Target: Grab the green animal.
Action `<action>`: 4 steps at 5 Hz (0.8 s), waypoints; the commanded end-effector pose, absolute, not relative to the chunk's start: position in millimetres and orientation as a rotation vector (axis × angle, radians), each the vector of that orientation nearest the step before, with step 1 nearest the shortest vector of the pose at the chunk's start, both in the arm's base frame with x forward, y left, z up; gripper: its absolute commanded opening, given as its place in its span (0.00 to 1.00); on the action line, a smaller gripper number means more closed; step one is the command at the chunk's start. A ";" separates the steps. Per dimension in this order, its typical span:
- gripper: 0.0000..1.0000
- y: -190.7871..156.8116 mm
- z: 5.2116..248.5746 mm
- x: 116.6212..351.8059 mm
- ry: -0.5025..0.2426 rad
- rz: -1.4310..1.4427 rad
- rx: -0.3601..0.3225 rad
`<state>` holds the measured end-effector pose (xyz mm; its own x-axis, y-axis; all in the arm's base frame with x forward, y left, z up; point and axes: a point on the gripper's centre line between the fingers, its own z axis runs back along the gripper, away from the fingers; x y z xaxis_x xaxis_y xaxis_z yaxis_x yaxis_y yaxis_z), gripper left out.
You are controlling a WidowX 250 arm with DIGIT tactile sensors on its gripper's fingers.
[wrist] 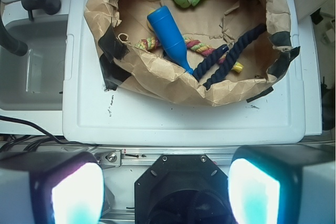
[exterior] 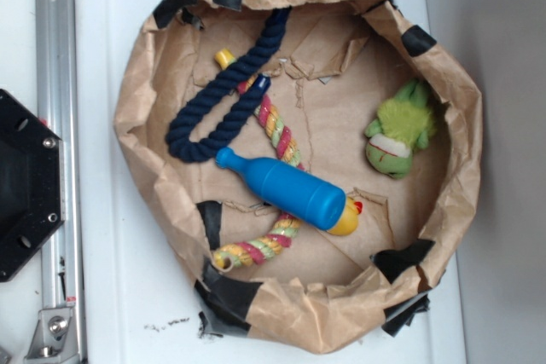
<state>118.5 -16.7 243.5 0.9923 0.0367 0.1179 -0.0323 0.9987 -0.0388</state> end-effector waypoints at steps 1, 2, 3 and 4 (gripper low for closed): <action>1.00 -16.7 243.5 118.5 -0.119 0.035 -0.037; 1.00 -1.7 209.0 149.5 -0.292 0.168 -0.090; 1.00 11.2 177.7 192.6 -0.368 0.308 -0.139; 1.00 35.8 153.5 228.2 -0.457 0.448 -0.156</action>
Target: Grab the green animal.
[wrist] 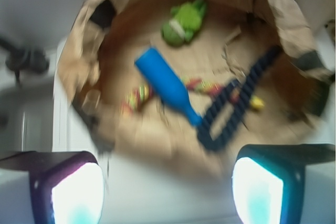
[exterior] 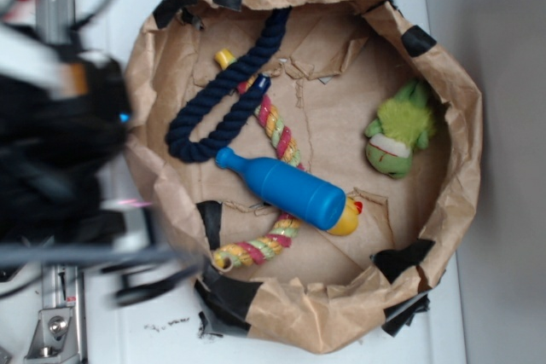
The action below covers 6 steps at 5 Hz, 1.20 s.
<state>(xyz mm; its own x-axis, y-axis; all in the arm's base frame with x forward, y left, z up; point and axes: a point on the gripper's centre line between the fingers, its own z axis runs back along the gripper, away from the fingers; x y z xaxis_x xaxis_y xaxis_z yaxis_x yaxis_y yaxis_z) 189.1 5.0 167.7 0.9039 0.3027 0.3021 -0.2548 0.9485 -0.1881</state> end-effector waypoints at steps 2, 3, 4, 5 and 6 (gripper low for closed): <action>1.00 54.3 118.3 272.0 -0.458 0.632 -0.166; 1.00 46.5 97.5 298.5 -0.441 0.614 -0.156; 1.00 27.8 89.4 335.6 -0.471 0.503 -0.118; 1.00 33.6 85.8 355.7 -0.495 0.505 -0.105; 1.00 40.6 78.6 373.6 -0.472 0.510 -0.101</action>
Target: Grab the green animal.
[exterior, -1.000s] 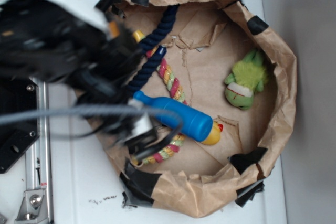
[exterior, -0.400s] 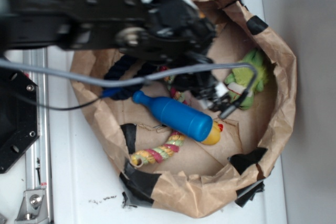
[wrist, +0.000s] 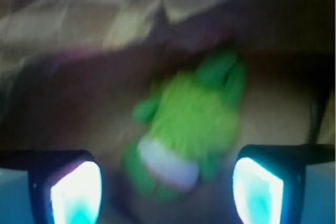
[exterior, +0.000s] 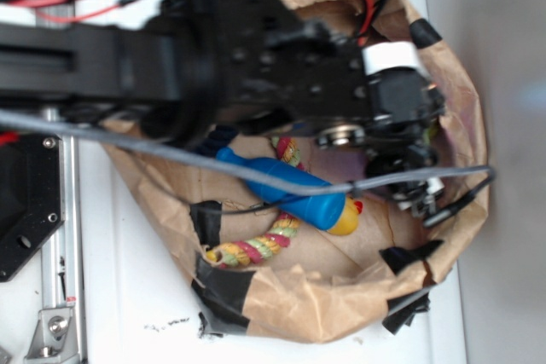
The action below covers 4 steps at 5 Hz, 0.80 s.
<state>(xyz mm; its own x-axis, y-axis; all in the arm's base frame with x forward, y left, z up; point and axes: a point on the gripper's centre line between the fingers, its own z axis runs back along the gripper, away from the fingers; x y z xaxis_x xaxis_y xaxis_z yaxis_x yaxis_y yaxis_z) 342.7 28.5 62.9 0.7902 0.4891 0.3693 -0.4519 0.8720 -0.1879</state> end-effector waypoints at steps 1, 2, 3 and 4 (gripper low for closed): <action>0.75 38.8 62.1 368.5 -0.378 0.473 -0.050; 0.00 33.4 65.1 351.9 -0.354 0.434 -0.042; 0.00 28.7 72.7 332.0 -0.325 0.372 -0.036; 0.00 26.0 91.7 291.7 -0.295 0.313 -0.074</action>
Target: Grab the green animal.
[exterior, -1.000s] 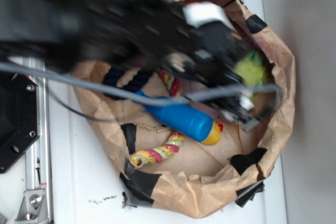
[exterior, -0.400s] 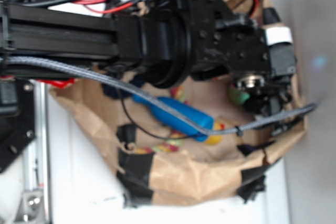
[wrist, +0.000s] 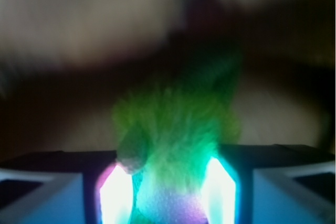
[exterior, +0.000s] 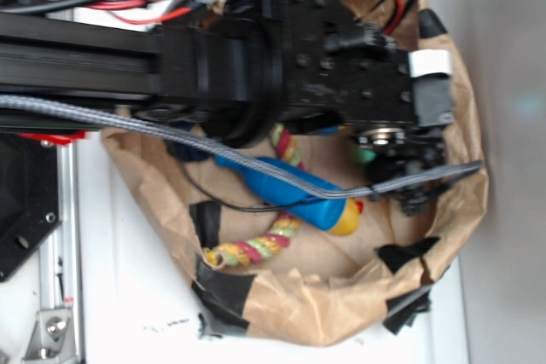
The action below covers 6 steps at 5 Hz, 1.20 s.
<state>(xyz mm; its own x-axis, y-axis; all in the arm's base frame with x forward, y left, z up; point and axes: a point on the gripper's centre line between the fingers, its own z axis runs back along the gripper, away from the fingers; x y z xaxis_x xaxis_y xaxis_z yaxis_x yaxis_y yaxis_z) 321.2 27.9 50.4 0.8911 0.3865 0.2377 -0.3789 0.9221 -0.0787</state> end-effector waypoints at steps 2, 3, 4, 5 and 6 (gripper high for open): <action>0.57 26.6 137.0 260.0 -0.395 0.324 -0.140; 1.00 33.5 130.9 264.9 -0.396 0.439 -0.118; 1.00 44.0 109.3 279.0 -0.366 0.617 -0.122; 1.00 48.4 85.8 306.6 -0.358 0.604 -0.126; 1.00 56.4 65.8 327.1 -0.349 0.577 -0.121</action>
